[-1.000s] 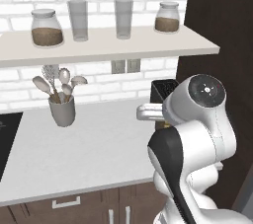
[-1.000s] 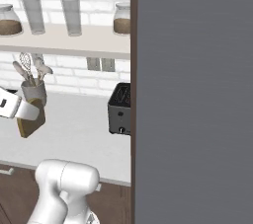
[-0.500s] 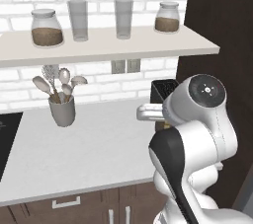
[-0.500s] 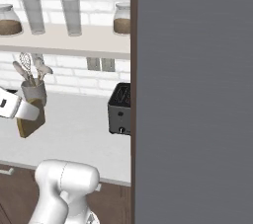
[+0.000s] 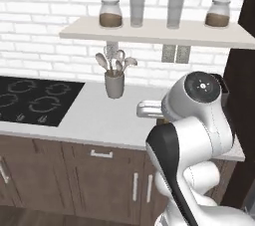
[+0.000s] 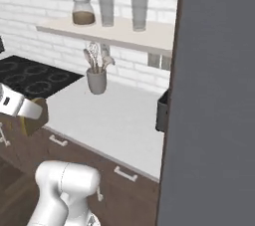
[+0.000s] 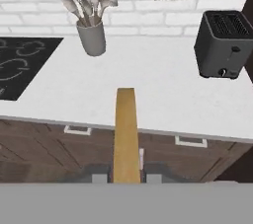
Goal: Start the toaster. Once the lever pops up, take the bread to the plate on the dining counter.
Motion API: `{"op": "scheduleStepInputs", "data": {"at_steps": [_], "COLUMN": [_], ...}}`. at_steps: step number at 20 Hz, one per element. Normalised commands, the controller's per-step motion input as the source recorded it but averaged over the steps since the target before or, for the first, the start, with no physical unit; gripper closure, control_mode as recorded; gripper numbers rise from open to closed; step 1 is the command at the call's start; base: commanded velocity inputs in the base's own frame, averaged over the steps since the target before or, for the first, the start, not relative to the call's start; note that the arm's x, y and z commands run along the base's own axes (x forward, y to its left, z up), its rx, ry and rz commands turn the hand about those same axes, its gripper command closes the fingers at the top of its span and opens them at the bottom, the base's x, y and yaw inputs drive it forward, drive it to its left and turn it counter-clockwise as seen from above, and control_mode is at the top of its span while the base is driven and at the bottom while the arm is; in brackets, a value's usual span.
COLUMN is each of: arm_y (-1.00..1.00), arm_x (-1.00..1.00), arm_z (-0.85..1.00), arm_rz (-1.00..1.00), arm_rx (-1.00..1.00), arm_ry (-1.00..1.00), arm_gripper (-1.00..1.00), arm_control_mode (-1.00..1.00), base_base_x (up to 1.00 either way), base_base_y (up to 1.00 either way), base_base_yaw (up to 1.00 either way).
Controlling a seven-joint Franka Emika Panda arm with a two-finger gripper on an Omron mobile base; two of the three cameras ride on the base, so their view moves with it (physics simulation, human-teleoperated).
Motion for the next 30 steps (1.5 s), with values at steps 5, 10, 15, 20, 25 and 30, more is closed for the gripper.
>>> {"op": "scheduleStepInputs", "data": {"at_steps": [5,10,15,20,25,30], "arm_y": [0.0,0.0,0.0,0.0,0.0,0.0], "arm_x": [0.0,0.0,0.0,0.0,0.0,0.0], "arm_z": [0.0,0.0,0.0,0.0,0.0,0.0], "arm_rz": [0.0,0.0,0.0,0.0,0.0,0.0], "arm_rx": [0.0,0.0,0.0,0.0,0.0,0.0], "arm_ry": [0.0,0.0,0.0,0.0,0.0,0.0], "arm_gripper": [1.0,1.0,1.0,1.0,1.0,1.0], "arm_control_mode": [1.0,1.0,1.0,1.0,1.0,1.0], "base_base_x": [-0.17,-0.09,-0.07,-0.03,0.0,0.0], "base_base_y": [0.0,0.0,0.0,0.0,0.0,0.0], "base_base_yaw": [1.0,1.0,1.0,1.0,1.0,1.0]}}
